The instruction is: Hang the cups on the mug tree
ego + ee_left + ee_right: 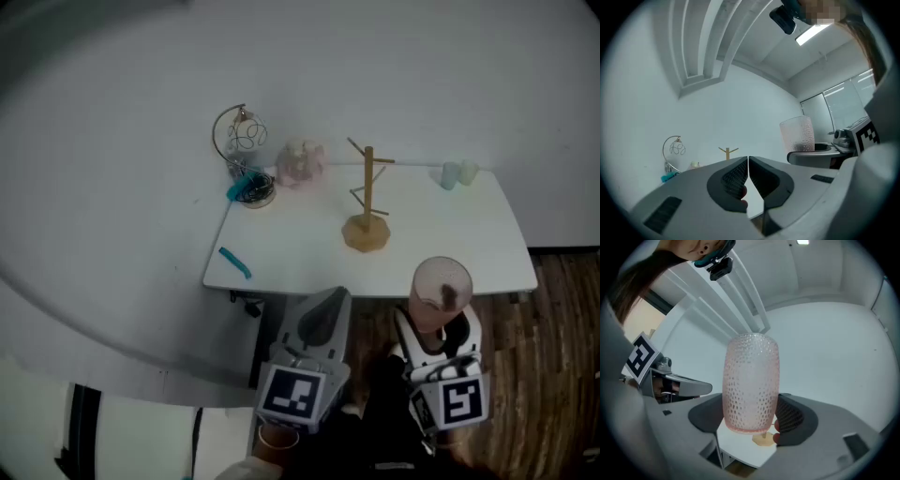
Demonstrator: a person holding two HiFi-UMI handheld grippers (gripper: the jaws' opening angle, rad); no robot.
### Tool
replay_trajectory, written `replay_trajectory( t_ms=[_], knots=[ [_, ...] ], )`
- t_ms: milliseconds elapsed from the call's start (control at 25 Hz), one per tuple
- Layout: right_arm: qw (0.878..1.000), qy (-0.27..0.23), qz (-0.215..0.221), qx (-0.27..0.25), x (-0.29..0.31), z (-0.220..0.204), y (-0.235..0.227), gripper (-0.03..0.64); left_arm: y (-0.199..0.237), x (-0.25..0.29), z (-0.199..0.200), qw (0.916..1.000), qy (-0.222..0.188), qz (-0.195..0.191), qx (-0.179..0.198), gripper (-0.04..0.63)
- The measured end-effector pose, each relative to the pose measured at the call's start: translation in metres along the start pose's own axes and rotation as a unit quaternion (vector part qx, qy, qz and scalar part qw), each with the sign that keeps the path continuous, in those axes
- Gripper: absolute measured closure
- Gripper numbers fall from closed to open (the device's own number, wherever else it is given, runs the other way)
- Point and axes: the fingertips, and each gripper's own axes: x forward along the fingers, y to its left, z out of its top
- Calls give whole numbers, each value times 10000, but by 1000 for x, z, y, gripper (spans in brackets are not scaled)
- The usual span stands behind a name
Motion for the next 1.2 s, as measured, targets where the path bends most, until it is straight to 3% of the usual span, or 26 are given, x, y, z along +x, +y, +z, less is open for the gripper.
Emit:
replay_trajectory(
  t_ms=[160,720,1200],
  knots=[
    [9999,156,-73,8,-1,-3,1,284,2,-1,0,10000,13,-30,8,588],
    [9997,-126,-110,-176,4,8,5,281,7,1,-5,9998,23,-168,-84,588],
    [9998,-73,-68,-158,46,3,-25,281,23,48,-2,9999,93,-89,-58,588]
  ],
)
